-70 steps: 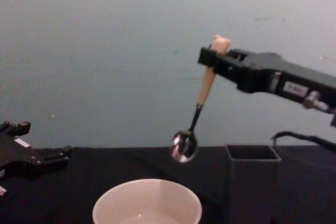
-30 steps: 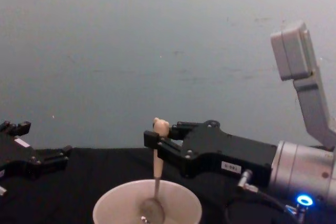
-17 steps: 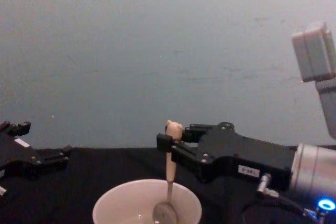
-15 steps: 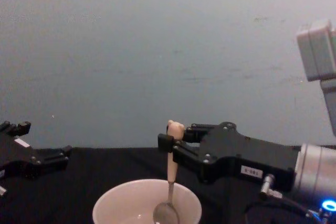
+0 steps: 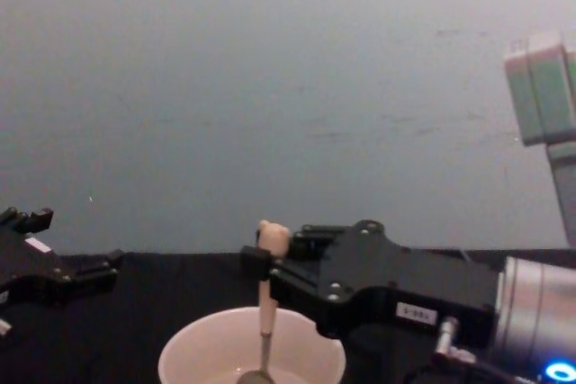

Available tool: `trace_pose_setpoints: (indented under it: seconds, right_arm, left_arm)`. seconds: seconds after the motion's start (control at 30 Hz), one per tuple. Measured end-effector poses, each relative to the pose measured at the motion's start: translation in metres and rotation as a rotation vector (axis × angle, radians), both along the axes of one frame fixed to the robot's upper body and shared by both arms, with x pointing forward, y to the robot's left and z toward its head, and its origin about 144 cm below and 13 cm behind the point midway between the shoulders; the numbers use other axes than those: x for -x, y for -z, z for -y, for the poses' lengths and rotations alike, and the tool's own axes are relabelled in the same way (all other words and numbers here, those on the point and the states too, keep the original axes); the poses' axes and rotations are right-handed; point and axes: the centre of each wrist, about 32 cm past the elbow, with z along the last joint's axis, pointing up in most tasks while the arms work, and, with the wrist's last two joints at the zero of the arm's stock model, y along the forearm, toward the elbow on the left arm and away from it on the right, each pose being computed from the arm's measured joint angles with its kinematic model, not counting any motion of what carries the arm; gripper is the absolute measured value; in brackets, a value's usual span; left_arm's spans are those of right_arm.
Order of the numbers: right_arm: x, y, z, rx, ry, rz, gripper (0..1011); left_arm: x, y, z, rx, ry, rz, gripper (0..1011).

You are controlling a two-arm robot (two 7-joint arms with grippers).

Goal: Pick up the stirring spoon with one hand, stir inside the cup, then place it back in its original position.

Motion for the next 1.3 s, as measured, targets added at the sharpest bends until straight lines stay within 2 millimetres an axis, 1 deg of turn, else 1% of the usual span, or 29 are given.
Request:
trace_pose_setpoints:
  seconds: [0.2,0.33,0.63,0.73,0.93,1.17,1.3]
  right_arm:
    - [-0.005,0.0,-0.014,0.0,-0.019,-0.002,211]
    - [-0.011,0.001,-0.019,0.001,-0.013,-0.003,211]
    - [-0.026,0.004,-0.023,0.0,0.039,-0.006,211]
    - [-0.029,0.004,-0.021,-0.003,0.059,-0.008,211]
    - [-0.03,0.005,-0.014,0.003,0.075,-0.008,212]
    - [-0.022,0.004,-0.003,0.001,0.078,-0.007,211]
    - [-0.014,0.003,0.003,-0.006,0.072,-0.015,211]
  left_arm:
    - [0.0,0.0,0.0,0.0,0.0,0.0,1001]
    - [0.0,0.0,0.0,0.0,0.0,0.0,1001]
    - [0.0,0.0,0.0,0.0,0.0,0.0,1001]
    - [0.0,0.0,0.0,0.0,0.0,0.0,1001]
    - [0.0,0.0,0.0,0.0,0.0,0.0,1001]
    - [0.0,0.0,0.0,0.0,0.0,0.0,1001]
    - [0.0,0.0,0.0,0.0,0.0,0.0,1001]
